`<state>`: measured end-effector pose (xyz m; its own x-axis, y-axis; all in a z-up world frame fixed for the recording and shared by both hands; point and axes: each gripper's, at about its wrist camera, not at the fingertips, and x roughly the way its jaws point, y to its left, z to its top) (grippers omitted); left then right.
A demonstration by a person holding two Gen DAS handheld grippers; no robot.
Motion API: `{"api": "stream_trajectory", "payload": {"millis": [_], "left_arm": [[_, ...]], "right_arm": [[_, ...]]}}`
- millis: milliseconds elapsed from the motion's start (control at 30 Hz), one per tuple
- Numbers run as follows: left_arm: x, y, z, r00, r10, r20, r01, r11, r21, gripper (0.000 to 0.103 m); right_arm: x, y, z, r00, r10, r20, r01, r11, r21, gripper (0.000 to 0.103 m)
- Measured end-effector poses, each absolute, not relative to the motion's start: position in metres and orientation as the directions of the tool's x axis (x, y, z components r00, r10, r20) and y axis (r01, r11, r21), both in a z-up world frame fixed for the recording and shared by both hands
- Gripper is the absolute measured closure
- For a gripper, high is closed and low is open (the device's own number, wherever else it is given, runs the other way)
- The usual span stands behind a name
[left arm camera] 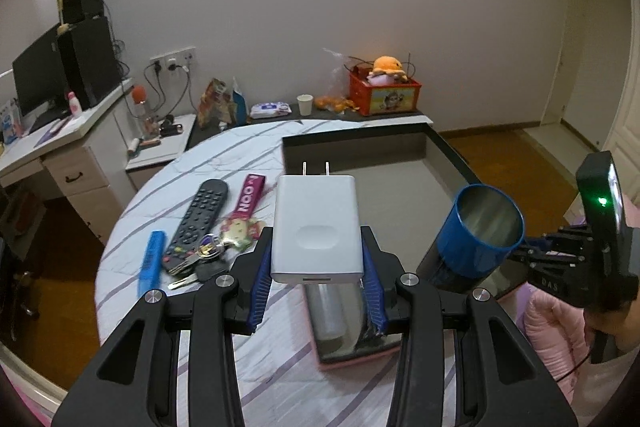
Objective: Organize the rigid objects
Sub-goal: 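Carry the charger into the tray and open the left gripper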
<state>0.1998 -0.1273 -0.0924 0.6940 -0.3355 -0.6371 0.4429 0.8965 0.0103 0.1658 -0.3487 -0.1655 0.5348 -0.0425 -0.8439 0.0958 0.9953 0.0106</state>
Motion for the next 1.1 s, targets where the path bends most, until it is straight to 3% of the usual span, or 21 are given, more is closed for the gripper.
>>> {"api": "stream_trajectory", "payload": {"millis": [367,967,1100], "left_arm": [[0.238,-0.166,-0.128,0.604,-0.368,-0.707,0.474,0.879,-0.052,0.062],[0.255,-0.171,-0.161,0.587,-0.264,-0.765,0.43,0.903,0.018,0.062],[0.25,-0.167,-0.156,0.588,-0.292,-0.754,0.441,0.898,-0.004,0.05]], "right_arm": [[0.161,-0.347,-0.163,0.558,-0.044,-0.829,0.089,0.996,0.007,0.088],[0.162,-0.348,-0.163,0.557,-0.05,-0.829,0.089,0.996,0.0,0.088],[0.162,-0.349,-0.164,0.555,-0.047,-0.83,0.092,0.996,0.006,0.089]]}}
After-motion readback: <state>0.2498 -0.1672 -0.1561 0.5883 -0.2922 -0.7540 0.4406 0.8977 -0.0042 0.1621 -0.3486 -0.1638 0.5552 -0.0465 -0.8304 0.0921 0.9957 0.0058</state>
